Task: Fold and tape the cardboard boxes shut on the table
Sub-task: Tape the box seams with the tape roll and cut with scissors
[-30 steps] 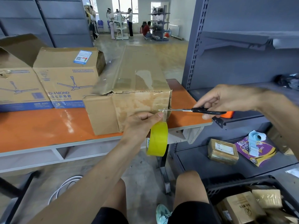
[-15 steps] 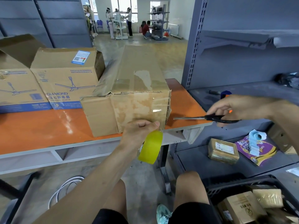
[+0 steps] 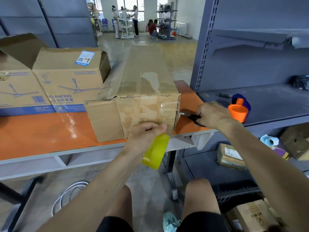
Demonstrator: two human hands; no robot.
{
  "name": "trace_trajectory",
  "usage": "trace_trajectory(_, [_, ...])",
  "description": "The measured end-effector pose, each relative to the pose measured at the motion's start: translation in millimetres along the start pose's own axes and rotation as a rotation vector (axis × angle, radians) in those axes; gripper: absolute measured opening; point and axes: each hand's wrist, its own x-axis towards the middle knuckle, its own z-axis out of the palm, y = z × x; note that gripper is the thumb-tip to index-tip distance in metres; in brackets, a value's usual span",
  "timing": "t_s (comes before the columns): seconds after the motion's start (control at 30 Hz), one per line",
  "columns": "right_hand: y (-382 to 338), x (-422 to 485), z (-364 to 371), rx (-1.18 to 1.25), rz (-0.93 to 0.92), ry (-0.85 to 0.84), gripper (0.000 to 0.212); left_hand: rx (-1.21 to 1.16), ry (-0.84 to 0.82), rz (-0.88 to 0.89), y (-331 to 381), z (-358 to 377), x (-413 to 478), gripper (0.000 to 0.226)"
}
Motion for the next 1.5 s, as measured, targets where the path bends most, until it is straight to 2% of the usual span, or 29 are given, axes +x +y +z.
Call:
trace_trajectory(0.07, [-3.8, -0.1, -2.5, 0.004, -0.004, -0.016, 0.023, 0.008, -0.003, 0.003, 0.9, -0.8, 0.4, 0.025])
trace_trajectory(0.17, [-1.1, -4.2, -10.6, 0.259, -0.001, -0.210, 0.026, 0.024, -0.006, 0.020, 1.7, -2.2, 0.5, 0.025])
trace_trajectory(0.23, [-0.2, -11.0, -20.0, 0.304, -0.035, -0.269, 0.036, 0.030, -0.006, 0.027, 2.3, -4.1, -0.2, 0.027])
trace_trajectory(0.3, [-5.5, -19.5, -30.1, 0.291, -0.108, -0.082, 0.041, 0.017, -0.015, 0.027, 3.6, -6.7, 0.0, 0.026])
trace_trajectory(0.4, [-27.6, -37.3, -50.2, 0.458, -0.239, 0.397, 0.030, 0.004, -0.021, -0.008, 7.7, -8.9, 0.2, 0.030])
trace_trajectory(0.47, [-43.8, -45.3, -63.0, 0.482, -0.337, 0.564, 0.026, 0.016, -0.017, -0.043, 11.2, -8.9, -0.9, 0.036])
trace_trajectory(0.53, [-56.5, -45.9, -69.2, 0.425, -0.454, 0.548, 0.034, 0.020, -0.004, -0.053, 12.8, -8.3, -0.9, 0.039])
trace_trajectory(0.6, [-63.7, -40.8, -68.7, 0.375, -0.538, 0.451, 0.044, 0.046, 0.001, -0.054, 13.3, -8.3, -1.2, 0.044])
trace_trajectory(0.67, [-66.4, -34.6, -62.6, 0.364, -0.582, 0.438, 0.043, 0.082, 0.005, -0.032, 13.1, -9.7, -1.4, 0.048])
trace_trajectory(0.83, [-63.4, -28.3, -34.0, 0.411, -0.638, 0.683, 0.032, 0.100, 0.030, 0.063, 12.7, -12.9, 1.1, 0.051])
trace_trajectory(0.93, [-63.3, -28.0, -28.4, 0.326, -0.690, 0.766, 0.034, 0.100, 0.026, 0.136, 9.6, -16.6, 3.0, 0.050])
trace_trajectory(1.03, [-64.1, -27.3, -24.8, 0.236, -0.720, 0.822, 0.038, 0.106, 0.010, 0.134, 7.7, -21.5, 4.2, 0.050])
trace_trajectory(1.13, [-63.2, -28.0, -16.6, 0.248, -0.732, 0.824, 0.045, 0.094, -0.017, 0.128, 5.9, -22.9, 4.4, 0.050])
trace_trajectory(1.3, [-61.4, -33.1, -8.2, 0.306, -0.715, 0.635, 0.076, 0.076, -0.008, 0.134, 8.0, -21.4, 0.6, 0.046])
trace_trajectory(1.33, [-60.4, -33.2, -9.9, 0.323, -0.707, 0.609, 0.077, 0.077, -0.004, 0.133, 7.7, -21.8, -0.3, 0.045])
trace_trajectory(1.5, [-48.2, -25.6, -20.5, 0.339, -0.800, 0.610, 0.046, 0.045, -0.001, 0.135, 11.6, -24.6, -0.9, 0.045])
